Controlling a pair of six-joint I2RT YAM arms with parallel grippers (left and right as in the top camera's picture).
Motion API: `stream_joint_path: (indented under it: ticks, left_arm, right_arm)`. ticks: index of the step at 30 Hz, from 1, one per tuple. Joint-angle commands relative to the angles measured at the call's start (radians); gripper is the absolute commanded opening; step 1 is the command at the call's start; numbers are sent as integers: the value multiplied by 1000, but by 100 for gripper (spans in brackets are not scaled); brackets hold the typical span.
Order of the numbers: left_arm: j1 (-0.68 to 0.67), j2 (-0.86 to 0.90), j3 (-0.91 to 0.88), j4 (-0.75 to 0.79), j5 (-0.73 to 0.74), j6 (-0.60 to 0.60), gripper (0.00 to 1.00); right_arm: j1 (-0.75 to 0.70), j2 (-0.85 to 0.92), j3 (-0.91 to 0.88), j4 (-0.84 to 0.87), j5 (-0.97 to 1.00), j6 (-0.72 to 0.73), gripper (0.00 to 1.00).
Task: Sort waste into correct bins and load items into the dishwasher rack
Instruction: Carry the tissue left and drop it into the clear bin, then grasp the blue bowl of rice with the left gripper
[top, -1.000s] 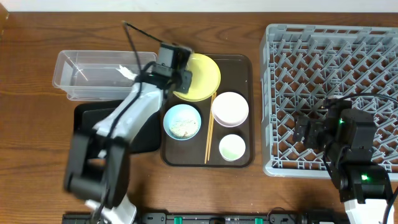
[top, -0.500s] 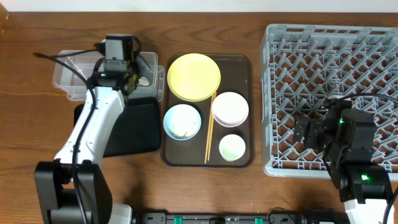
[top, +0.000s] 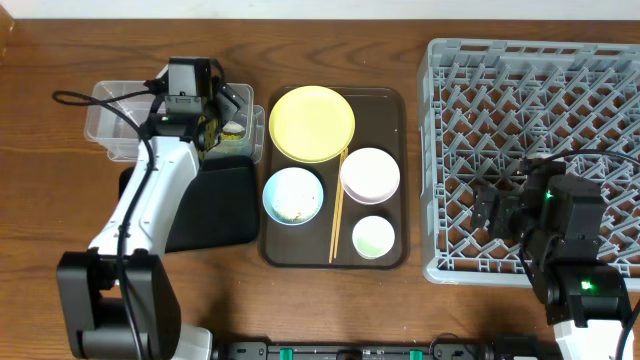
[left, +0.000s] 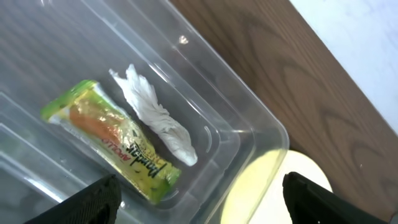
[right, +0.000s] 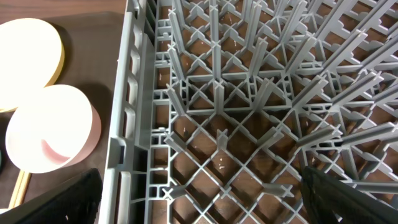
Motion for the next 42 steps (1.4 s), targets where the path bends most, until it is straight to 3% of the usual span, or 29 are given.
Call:
stream_joint_path:
  ticks: [1, 6, 11, 19, 30, 37, 42]
  left_arm:
    - [-49, -80, 3, -16, 0, 140, 86]
    - [-190, -100, 3, -128, -1, 267, 85]
    - [-331, -61, -6, -241, -1, 254, 84]
    - [-486, 19, -50, -242, -1, 183, 78]
    - [-555, 171, -50, -242, 0, 182, 59]
    - [-560, 186, -50, -223, -1, 183, 39]
    - [-560, 195, -51, -224, -1, 183, 38]
  right_arm:
    - [14, 0, 20, -1, -5, 14, 99]
    - [14, 0, 20, -1, -5, 14, 99]
    - [14, 0, 20, -1, -5, 15, 99]
    - [14, 0, 20, -2, -5, 15, 99]
    - [14, 0, 20, -8, -5, 15, 99]
    - [14, 0, 20, -8, -5, 14, 99]
    - [14, 0, 20, -9, -5, 15, 99]
